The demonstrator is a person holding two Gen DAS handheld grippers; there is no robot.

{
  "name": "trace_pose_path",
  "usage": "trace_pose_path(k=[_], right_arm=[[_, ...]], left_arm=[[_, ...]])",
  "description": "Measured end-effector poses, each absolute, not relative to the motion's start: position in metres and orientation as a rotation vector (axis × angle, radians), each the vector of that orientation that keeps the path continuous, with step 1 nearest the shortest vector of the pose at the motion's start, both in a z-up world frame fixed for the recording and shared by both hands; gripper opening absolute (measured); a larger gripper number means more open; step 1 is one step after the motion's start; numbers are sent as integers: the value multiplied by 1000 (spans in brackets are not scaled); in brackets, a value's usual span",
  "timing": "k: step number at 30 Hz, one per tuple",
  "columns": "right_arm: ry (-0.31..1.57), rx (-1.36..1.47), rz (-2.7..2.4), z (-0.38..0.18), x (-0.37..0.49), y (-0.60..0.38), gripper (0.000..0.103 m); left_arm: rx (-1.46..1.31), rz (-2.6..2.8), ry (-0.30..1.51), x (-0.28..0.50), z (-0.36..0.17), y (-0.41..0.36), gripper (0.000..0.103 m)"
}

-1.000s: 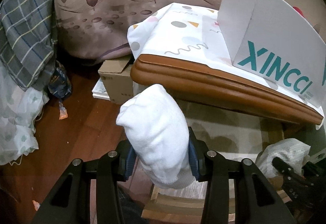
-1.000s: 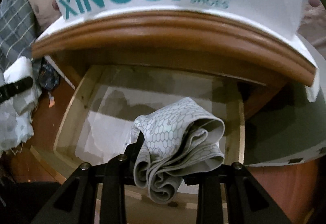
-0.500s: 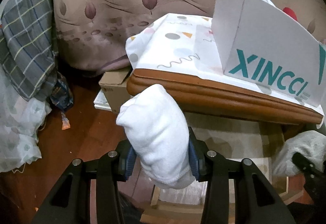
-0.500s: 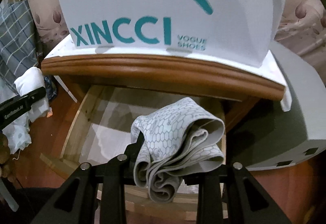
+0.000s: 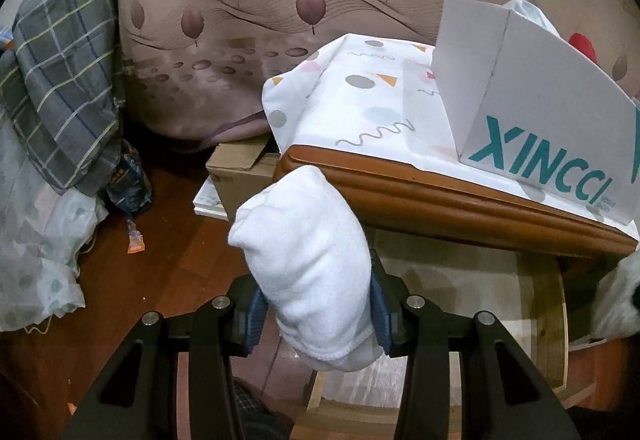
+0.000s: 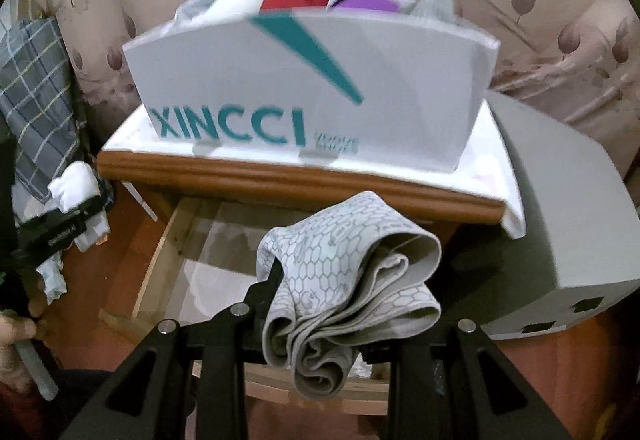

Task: Take underwear out of drawer
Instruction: 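Lift the grey patterned cloth with the right gripper toward the shoe box, then lower the grey patterned cloth into the shoe box and open the right gripper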

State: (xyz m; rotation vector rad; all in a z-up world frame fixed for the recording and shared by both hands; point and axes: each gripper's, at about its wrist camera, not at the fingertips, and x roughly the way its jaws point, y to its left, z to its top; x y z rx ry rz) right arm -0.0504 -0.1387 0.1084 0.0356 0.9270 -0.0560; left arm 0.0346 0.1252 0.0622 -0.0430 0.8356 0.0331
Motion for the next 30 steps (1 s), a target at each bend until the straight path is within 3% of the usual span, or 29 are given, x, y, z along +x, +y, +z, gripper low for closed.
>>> trace_pose_path(k=[13, 22, 30], right_arm=[[789, -9, -87, 196, -57, -166, 28], [644, -52, -104, 270, -7, -170, 28], [654, -67, -135, 263, 61, -172, 28]], left_arm=[[-49, 37, 844, 36, 62, 129, 40], [-44, 34, 846, 35, 62, 131, 40], [-37, 45, 843, 35, 64, 133, 40]])
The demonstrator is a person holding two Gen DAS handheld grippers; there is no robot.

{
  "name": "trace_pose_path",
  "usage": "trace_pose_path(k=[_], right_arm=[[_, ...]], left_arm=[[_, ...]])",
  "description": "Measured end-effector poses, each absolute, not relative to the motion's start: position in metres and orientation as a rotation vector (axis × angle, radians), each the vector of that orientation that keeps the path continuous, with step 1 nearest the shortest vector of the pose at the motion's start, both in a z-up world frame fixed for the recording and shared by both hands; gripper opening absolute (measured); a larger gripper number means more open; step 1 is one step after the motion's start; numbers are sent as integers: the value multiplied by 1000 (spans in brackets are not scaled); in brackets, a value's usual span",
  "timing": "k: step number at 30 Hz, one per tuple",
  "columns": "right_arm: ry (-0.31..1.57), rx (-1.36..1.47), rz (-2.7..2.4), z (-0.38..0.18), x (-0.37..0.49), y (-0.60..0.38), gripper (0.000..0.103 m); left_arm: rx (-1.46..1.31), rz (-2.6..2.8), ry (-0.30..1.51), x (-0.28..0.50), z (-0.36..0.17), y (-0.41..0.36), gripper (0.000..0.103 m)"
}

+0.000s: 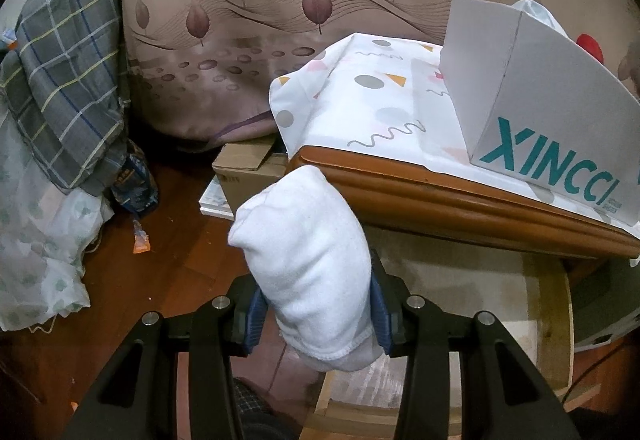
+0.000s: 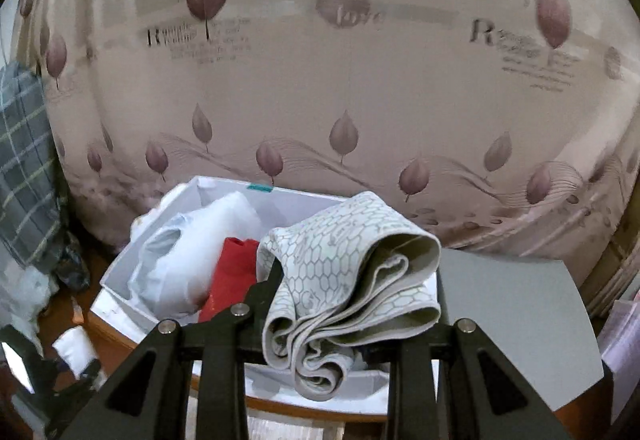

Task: Take underwear out of drawer
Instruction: 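Lower the grey patterned cloth into the shoe box and open the right gripper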

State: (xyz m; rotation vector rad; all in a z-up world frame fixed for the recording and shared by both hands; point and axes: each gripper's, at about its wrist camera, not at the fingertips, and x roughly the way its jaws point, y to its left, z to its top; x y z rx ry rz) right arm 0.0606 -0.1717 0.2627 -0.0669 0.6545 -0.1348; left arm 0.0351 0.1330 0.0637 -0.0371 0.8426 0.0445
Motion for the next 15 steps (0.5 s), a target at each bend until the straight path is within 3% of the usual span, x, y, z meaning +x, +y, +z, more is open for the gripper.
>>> trace_pose_path(k=[15], right_arm=[[742, -50, -99, 194, 105, -178, 33]], left_arm=[[-44, 21, 857, 41, 62, 129, 41]])
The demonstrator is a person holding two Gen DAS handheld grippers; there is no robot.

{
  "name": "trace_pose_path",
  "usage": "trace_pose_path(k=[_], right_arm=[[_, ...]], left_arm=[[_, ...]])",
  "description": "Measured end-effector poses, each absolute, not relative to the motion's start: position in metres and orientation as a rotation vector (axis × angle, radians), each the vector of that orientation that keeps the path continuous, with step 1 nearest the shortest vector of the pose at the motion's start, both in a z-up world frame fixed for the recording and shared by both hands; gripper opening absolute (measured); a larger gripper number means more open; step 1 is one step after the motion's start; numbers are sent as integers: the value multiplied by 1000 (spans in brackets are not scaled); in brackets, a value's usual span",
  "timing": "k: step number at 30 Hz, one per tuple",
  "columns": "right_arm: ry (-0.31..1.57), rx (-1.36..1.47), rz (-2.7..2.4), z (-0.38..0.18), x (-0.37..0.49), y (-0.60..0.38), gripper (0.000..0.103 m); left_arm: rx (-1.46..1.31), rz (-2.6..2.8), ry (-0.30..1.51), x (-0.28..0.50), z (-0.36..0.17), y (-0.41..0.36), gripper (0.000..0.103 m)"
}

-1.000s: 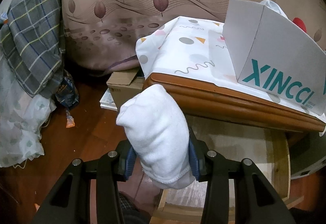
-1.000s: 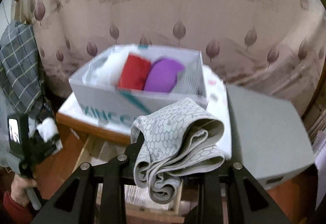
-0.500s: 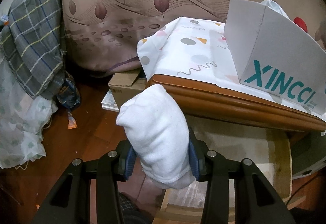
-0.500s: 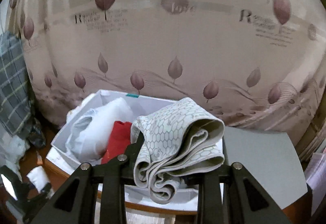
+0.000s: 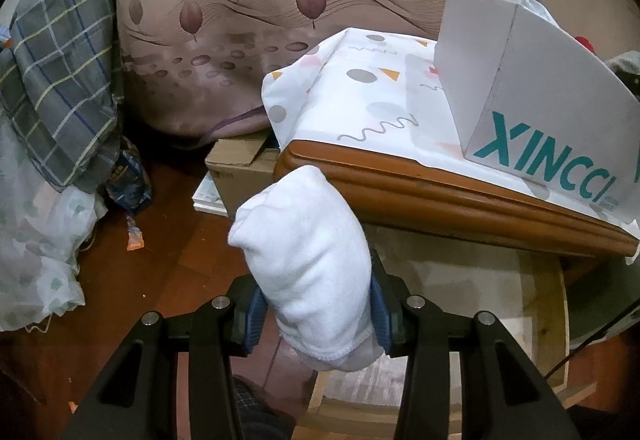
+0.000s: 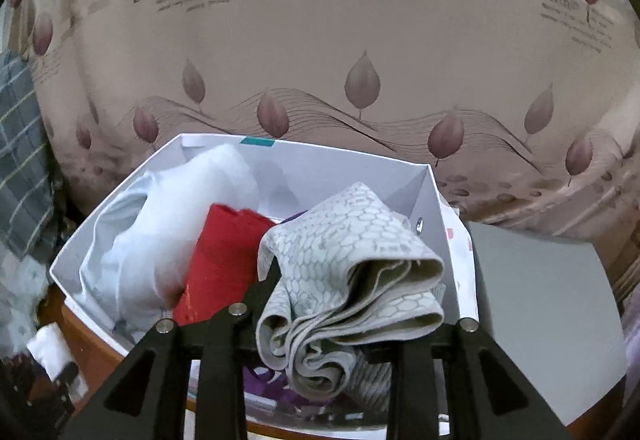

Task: Take underwear out of drawer
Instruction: 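Lower the grey patterned cloth into the shoe box and open the right gripper, then withdraw the right gripper from the box back over the drawer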

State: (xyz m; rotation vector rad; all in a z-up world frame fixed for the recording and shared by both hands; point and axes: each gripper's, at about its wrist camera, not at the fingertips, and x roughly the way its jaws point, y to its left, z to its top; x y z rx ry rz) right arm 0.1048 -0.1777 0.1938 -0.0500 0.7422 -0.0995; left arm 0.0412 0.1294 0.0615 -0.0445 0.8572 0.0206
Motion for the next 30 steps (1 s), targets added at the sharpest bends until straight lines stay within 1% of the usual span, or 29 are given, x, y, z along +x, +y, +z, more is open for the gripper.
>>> trace_pose_path(k=[1, 3, 4, 6, 7, 11, 18, 21, 22, 24, 25, 27, 30], right_arm=[[750, -49, -94, 194, 104, -178, 37], [756, -47, -83, 194, 102, -179, 39], [752, -50, -82, 195, 99, -179, 42], [760, -51, -72, 197, 96, -179, 52], [762, -46, -72, 198, 93, -179, 60], [762, -41, -43, 201, 80, -179, 68], [735, -13, -35, 216, 62, -180, 68], [679, -2, -47, 229, 49, -184, 68], [642, 7, -48, 234, 39, -186, 69], [604, 21, -54, 238, 25, -190, 77], [580, 27, -68, 237, 14, -192, 81], [546, 19, -91, 227, -9, -196, 81], [559, -30, -127, 190, -39, -201, 81]], left_arm=[[-39, 21, 859, 41, 61, 128, 41], [-35, 22, 860, 40, 60, 127, 41], [-36, 20, 862, 40, 60, 126, 41], [-39, 14, 864, 41, 59, 125, 41], [-39, 15, 864, 40, 59, 124, 41], [-35, 9, 863, 39, 59, 124, 41], [-30, -8, 849, 36, 62, 122, 41], [-17, -10, 841, 34, 65, 118, 41], [-13, -7, 840, 33, 66, 117, 41], [-11, -14, 829, 32, 69, 114, 41], [-12, -21, 826, 31, 71, 113, 41], [-22, -31, 820, 29, 75, 111, 41], [-7, -28, 815, 27, 80, 104, 41]])
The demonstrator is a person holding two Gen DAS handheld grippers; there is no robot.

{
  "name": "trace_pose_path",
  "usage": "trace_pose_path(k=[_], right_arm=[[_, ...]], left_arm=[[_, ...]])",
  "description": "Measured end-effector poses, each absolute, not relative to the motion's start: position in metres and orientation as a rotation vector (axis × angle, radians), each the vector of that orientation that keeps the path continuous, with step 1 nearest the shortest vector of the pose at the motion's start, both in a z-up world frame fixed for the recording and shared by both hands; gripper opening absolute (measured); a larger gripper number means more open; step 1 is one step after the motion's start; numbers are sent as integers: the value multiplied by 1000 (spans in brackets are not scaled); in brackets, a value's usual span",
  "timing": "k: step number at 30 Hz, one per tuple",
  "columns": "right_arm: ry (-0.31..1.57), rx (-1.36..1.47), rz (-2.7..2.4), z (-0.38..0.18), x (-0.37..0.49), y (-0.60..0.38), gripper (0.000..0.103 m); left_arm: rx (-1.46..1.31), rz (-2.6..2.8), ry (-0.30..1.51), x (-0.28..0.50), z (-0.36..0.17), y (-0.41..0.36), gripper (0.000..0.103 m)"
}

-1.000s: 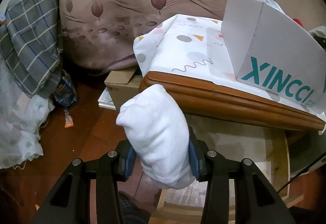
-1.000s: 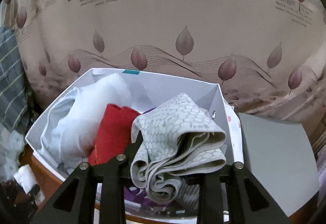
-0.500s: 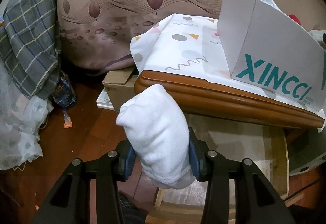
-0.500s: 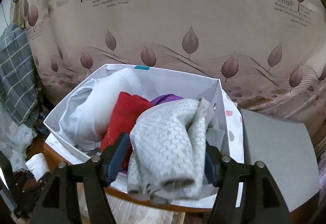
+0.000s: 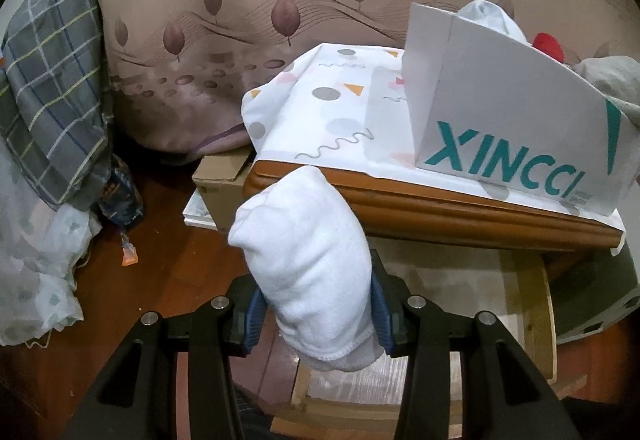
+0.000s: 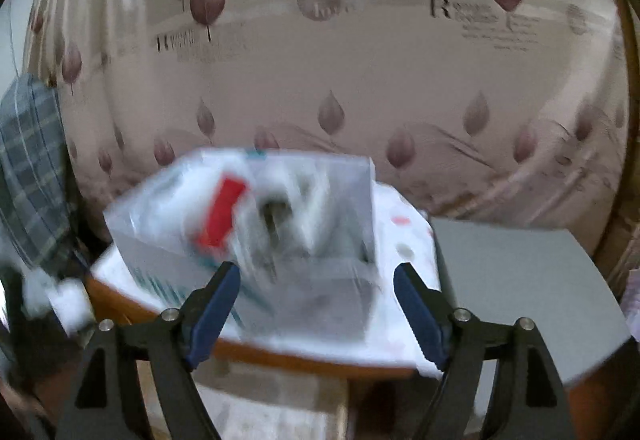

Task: Take underwear out of drawer
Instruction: 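Withdraw the right gripper from the box back over the drawer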

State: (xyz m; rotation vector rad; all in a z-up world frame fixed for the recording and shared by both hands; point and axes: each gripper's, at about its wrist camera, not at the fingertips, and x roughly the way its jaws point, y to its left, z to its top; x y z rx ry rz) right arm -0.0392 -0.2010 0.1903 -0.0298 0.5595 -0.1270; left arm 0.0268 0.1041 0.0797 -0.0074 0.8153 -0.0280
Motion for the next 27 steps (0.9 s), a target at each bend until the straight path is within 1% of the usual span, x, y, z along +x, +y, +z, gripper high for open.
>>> trace_pose_path(k=[7, 10, 14, 20, 27], right_arm=[[716, -118, -116, 90, -65, -206, 81], [745, -126, -103, 66, -67, -202, 81], [769, -101, -88, 47, -69, -204, 81], [812, -53, -131, 38, -69, -218, 81], [842, -16, -156, 34, -66, -230, 81]], left_arm=[[50, -38, 800, 17, 99, 83, 41], [59, -52, 788, 14, 114, 76, 41], [76, -89, 765, 12, 145, 66, 41], [67, -147, 707, 13, 204, 54, 41], [64, -241, 674, 51, 261, 25, 41]])
